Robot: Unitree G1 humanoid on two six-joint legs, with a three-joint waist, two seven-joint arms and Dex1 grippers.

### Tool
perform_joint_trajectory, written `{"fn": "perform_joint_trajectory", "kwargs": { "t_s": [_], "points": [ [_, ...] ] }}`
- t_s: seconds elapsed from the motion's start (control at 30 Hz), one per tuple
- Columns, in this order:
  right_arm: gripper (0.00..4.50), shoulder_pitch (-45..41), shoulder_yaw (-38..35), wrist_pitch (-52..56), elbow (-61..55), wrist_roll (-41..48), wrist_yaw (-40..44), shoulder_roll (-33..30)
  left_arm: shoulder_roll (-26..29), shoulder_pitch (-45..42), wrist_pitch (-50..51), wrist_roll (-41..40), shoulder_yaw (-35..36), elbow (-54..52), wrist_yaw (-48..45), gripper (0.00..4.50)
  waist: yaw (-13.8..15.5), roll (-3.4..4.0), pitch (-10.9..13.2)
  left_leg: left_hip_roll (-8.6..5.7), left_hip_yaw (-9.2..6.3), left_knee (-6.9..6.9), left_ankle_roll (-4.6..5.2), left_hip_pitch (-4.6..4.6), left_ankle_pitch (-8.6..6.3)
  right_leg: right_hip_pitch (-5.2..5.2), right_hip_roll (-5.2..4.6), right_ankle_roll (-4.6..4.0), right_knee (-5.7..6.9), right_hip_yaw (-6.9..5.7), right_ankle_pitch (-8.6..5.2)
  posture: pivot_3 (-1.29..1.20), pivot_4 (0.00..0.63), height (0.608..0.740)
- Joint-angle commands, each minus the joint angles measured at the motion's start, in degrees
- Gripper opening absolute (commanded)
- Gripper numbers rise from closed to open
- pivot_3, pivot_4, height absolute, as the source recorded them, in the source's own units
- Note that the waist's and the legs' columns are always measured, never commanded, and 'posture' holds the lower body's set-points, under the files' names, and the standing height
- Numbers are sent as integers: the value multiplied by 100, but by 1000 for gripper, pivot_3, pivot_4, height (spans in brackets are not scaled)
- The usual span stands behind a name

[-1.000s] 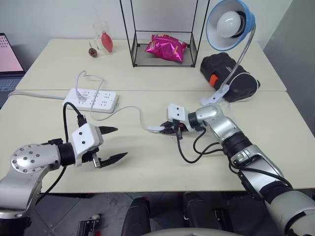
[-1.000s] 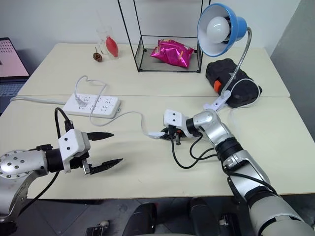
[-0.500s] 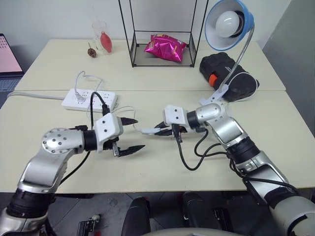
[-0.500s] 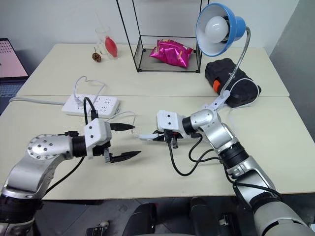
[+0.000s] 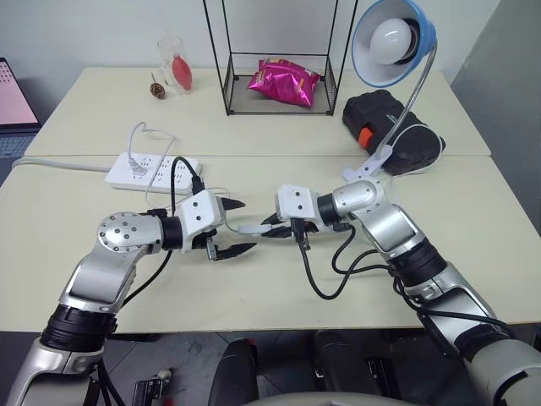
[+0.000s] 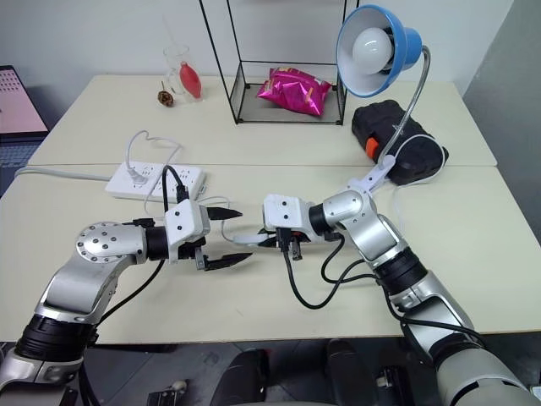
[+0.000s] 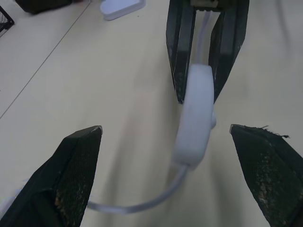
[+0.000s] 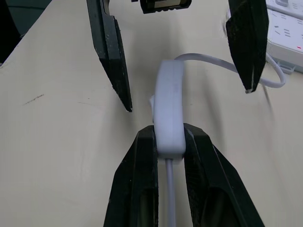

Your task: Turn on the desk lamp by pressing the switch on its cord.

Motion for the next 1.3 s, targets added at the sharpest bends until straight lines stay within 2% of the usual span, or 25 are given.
{"fn": "perform_joint_trajectory", "kwargs": {
  "t_s": [0.03, 0.13, 0.57, 0.63, 0.8, 1.27, 1.3],
  "points": [
    [391, -6, -20, -29, -225, 85, -2, -24, -14, -103, 1, 12, 0, -145, -23, 4142, 0, 0, 0, 0, 0, 0, 0, 0, 0, 0, 0, 0, 0, 0, 0, 0, 150, 740],
    [391, -10, -9, -46, -215, 84, -5, -13, 7, -132, 3, 68, -45, -140, -35, 3692, 0, 0, 0, 0, -1, 0, 0, 0, 0, 0, 0, 0, 0, -1, 0, 0, 150, 740],
    [391, -19, 20, -33, -262, 128, -6, 2, -46, -298, -180, 354, -145, 98, 56, 1033, 0, 0, 0, 0, -2, 0, 0, 0, 0, 0, 0, 0, 0, -1, 0, 0, 150, 740],
    [391, -21, 26, -36, -262, 132, -3, 1, -43, -305, -241, 396, -146, 147, 48, 788, 0, 0, 0, 0, -2, 0, 0, 0, 0, 0, 0, 0, 0, -1, 0, 0, 150, 740],
    [391, -18, 17, -47, -273, 136, 33, -4, -43, -315, -333, 441, -137, 207, 37, 647, 0, 0, 0, 0, -2, 0, 0, 0, 0, 0, 0, 0, 0, -1, 0, 0, 150, 740],
    [391, -18, 9, 29, -313, 198, 65, 57, -116, -319, -411, 322, -130, 97, -78, 638, 0, 0, 0, 0, -2, 0, 0, 0, 0, 0, 0, 0, 0, -1, 0, 0, 150, 740],
    [391, -20, 9, 24, -302, 198, 66, 60, -97, -314, -440, 353, -140, 104, -85, 1332, 0, 0, 0, 0, -2, 0, 0, 0, 0, 0, 0, 0, 0, -1, 0, 0, 150, 740]
  ]
}}
